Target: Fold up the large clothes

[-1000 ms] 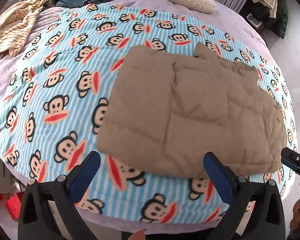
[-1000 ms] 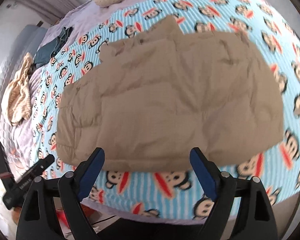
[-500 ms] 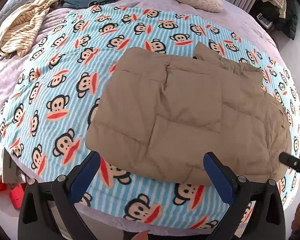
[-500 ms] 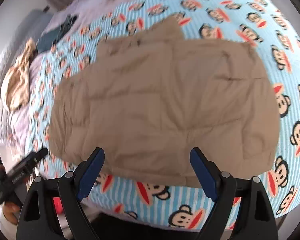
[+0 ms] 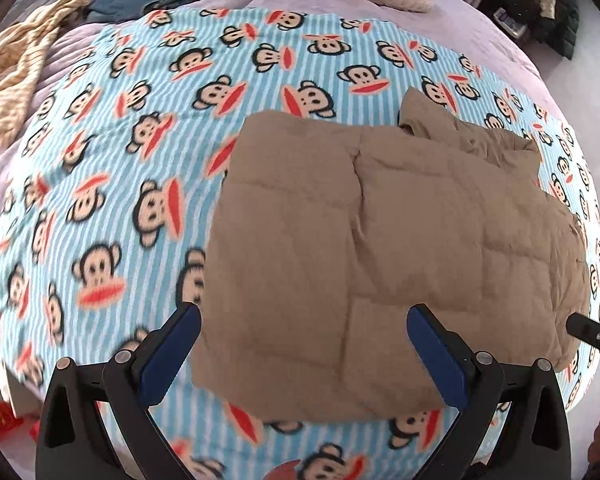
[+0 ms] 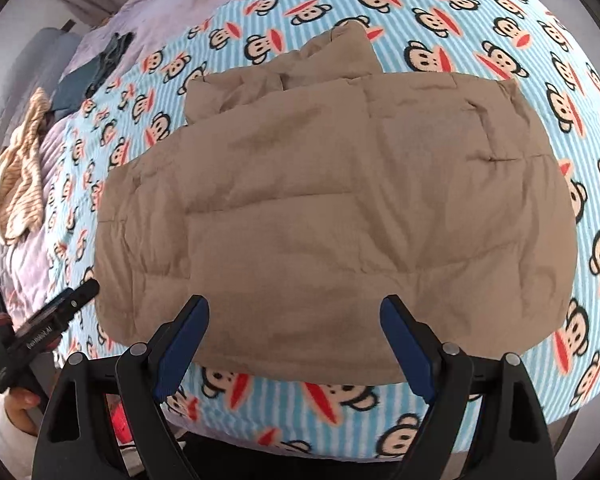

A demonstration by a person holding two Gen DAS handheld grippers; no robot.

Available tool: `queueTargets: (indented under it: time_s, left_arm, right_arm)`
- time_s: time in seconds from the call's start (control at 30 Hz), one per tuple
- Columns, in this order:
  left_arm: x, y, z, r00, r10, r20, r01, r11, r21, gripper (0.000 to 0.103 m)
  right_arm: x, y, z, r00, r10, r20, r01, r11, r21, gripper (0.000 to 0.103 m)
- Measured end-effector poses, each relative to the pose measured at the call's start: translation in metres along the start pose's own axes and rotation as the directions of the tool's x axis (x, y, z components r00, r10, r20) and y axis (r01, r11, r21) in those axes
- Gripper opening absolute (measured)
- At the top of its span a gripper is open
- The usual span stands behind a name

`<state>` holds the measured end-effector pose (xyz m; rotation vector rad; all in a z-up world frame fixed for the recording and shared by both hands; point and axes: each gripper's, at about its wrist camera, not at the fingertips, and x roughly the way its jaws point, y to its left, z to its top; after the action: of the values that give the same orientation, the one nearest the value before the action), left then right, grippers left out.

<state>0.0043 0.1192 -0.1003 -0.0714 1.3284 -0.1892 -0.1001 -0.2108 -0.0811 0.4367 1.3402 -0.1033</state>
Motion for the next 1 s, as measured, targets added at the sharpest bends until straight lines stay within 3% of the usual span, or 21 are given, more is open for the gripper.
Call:
queueTargets:
  time_s: [0.27, 0.37, 0.47, 0.63, 0.73, 0.87, 1.0]
  left_arm:
    - [0.031, 0.029, 0.022, 0.996, -0.056, -0.064, 0.057, 0.998, 0.018, 0.103]
    - [0.044, 0.040, 0.024, 0.983, -0.150, -0.109, 0.152, 0.988, 0.012, 0.103]
    - [0.055, 0.060, 0.028, 0.951, -0.276, -0.141, 0.271, 0.961, -0.058, 0.103]
    - [0.078, 0.096, 0.033, 0.894, -0.419, -0.157, 0.397, 0.905, -0.156, 0.103]
    - [0.101, 0.106, 0.032, 0.843, -0.505, -0.182, 0.466, 0.857, -0.222, 0.103]
    - [0.124, 0.090, 0.034, 0.808, -0.546, -0.221, 0.506, 0.836, -0.213, 0.103]
    - [0.139, 0.065, 0.038, 0.745, -0.615, -0.258, 0.581, 0.788, -0.203, 0.102]
  right_arm:
    - [0.021, 0.015, -0.002, 0.998, -0.032, -0.049, 0.036, 0.996, 0.084, 0.089]
    - [0.023, 0.018, -0.001, 0.998, -0.046, -0.052, 0.051, 0.994, 0.099, 0.089]
    - [0.022, 0.021, 0.000, 0.997, -0.059, -0.054, 0.064, 0.993, 0.099, 0.089]
    - [0.024, 0.022, -0.003, 0.995, -0.074, -0.066, 0.080, 0.991, 0.109, 0.089]
    - [0.028, 0.019, -0.006, 0.993, -0.079, -0.084, 0.089, 0.988, 0.124, 0.089]
    - [0.032, 0.019, -0.011, 0.991, -0.090, -0.102, 0.103, 0.986, 0.131, 0.089]
    - [0.033, 0.021, -0.013, 0.988, -0.107, -0.110, 0.120, 0.985, 0.125, 0.089]
